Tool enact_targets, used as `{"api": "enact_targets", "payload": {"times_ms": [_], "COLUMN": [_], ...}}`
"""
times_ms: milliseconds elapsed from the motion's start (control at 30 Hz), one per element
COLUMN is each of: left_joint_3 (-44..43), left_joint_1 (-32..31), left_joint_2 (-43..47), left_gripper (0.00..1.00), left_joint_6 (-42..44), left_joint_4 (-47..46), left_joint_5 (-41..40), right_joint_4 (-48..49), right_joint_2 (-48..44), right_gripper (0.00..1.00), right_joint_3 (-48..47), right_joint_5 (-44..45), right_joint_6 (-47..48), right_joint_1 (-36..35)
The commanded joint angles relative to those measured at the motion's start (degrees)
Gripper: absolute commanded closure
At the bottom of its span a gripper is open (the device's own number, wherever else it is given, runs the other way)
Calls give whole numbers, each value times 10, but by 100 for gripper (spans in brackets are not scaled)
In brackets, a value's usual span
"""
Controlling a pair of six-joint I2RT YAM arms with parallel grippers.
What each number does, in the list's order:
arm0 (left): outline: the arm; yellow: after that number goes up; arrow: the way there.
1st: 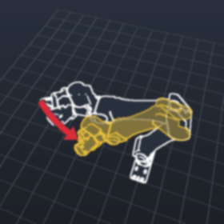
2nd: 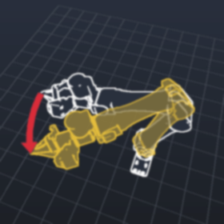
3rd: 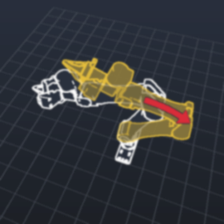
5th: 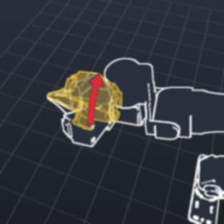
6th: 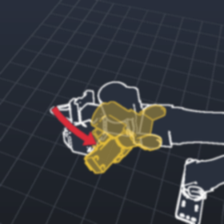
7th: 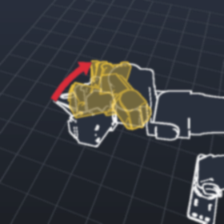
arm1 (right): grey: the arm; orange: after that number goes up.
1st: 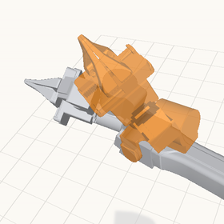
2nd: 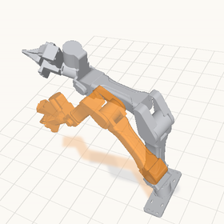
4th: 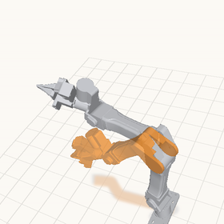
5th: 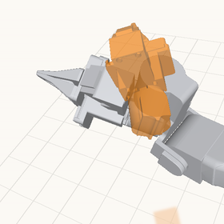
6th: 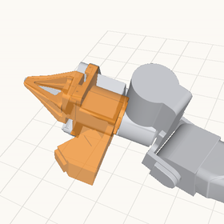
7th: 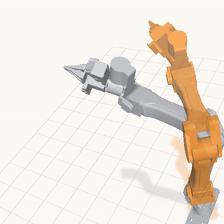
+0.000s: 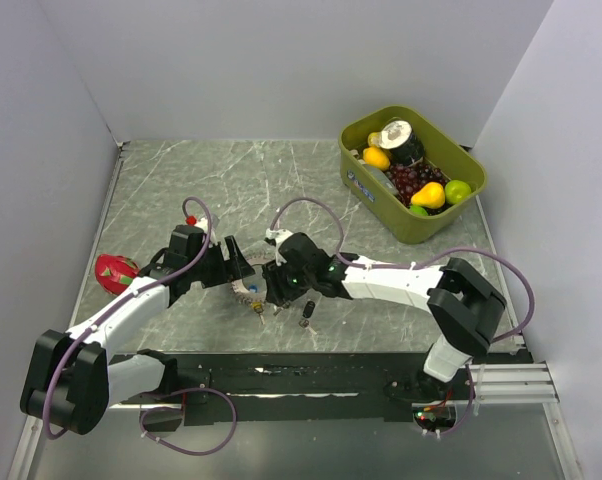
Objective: Put the keys on the keyring
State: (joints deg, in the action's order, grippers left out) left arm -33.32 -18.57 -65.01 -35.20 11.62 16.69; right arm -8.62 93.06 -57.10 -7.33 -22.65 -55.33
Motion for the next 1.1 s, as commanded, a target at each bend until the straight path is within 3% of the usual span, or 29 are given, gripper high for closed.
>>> {"api": "enact_targets", "payload": {"times_ms": [0, 467, 800, 1067], "left_joint_3": [-4, 14, 18, 17], "left_joint_1": [-1, -15, -85, -109], "left_joint_2": [9, 11, -13, -41], "left_gripper": [15, 19, 28, 48], "left_joint_6": [-3, -16, -58, -65], "left_joint_4": [-11, -41, -85, -102], "left_joint_5": [6, 50, 32, 19], "right_joint_4": [4, 45, 75, 61], "right_joint_2": [28, 61, 62, 25], "right_gripper": [44, 45, 45, 46], "right_joint_3": [-41, -28, -2, 12], "right_joint_5": [-3, -44, -88, -76], "right_joint_6": [9, -17, -20, -26], "right_joint_1": [3, 47, 59, 59]}}
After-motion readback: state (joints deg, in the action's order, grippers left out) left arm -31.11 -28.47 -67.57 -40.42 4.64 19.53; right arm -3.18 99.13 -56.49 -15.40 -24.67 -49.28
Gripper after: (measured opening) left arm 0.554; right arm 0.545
